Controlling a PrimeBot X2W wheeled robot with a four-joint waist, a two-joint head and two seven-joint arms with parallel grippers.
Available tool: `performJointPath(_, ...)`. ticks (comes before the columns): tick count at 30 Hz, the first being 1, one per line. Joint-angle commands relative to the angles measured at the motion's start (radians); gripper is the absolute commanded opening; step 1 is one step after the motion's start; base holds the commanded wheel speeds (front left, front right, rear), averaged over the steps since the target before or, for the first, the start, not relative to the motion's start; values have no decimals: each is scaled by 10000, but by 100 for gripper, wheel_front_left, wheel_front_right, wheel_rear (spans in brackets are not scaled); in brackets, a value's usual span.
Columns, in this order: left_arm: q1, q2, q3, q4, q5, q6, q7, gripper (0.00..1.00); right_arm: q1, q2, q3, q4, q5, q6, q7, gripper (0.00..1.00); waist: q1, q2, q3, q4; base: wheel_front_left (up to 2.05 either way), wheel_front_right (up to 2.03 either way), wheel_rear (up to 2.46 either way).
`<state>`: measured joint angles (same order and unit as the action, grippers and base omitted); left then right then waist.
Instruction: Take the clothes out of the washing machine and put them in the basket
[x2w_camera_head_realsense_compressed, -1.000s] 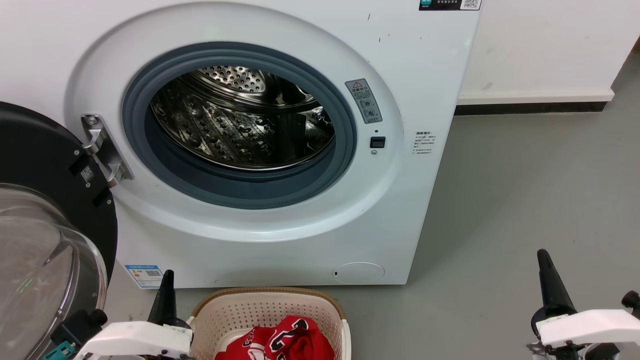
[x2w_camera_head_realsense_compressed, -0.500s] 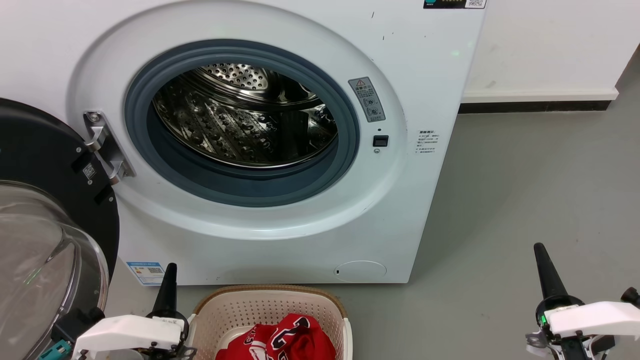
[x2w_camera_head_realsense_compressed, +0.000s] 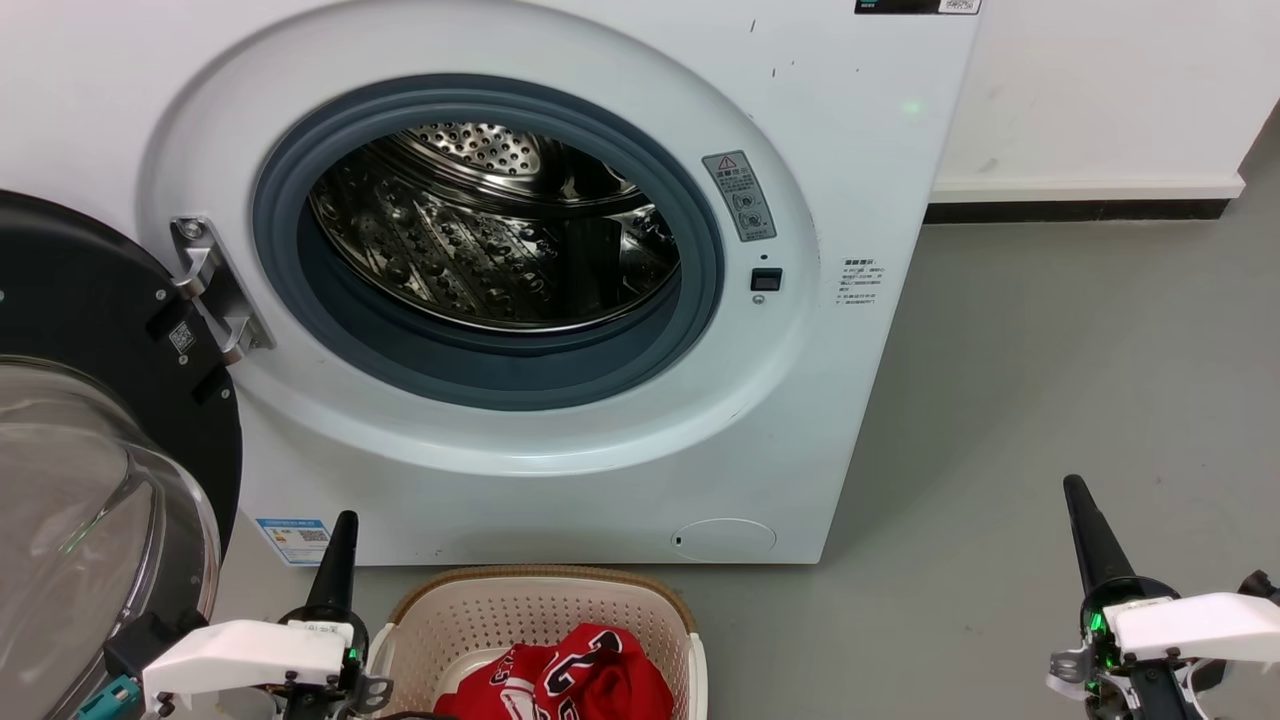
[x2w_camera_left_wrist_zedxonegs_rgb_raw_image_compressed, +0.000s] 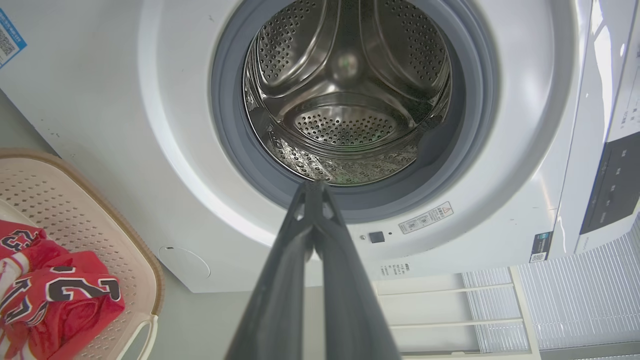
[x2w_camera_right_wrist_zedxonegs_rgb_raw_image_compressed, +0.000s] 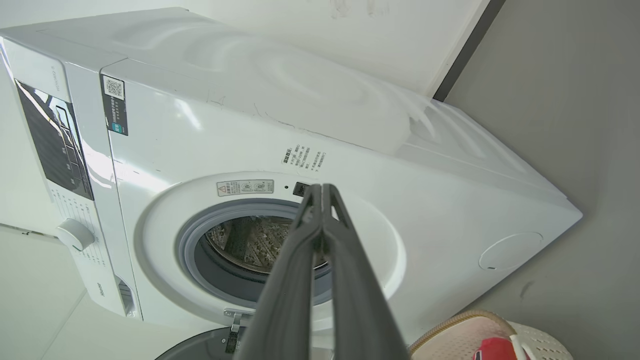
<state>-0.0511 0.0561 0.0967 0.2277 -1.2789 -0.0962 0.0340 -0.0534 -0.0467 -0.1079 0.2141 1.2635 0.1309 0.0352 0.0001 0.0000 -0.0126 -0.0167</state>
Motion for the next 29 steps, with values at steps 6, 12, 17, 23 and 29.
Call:
performJointPath(6,-280,-9,49,9,-681,-110,182,0,-286,-48,-22,36,728,-1,161,0,-1,0,24,26,0,0,0)
performJointPath(12,-376,-21,88,53,-1291,-170,336,0,-384,-51,-31,99,1366,-1,305,0,-1,0,51,55,0,0,0)
performJointPath(17,-438,-30,111,81,-1716,-204,437,0,-426,-52,-38,147,1803,-2,412,0,-1,0,71,75,0,0,0)
performJointPath(23,-507,-46,145,127,-2343,-284,601,0,-510,-54,-48,218,2461,-2,559,0,-1,0,101,108,0,0,0)
performJointPath(29,-577,-58,172,157,-2790,-315,696,0,-587,-56,-55,270,2935,-3,677,0,-1,0,125,132,0,0,0)
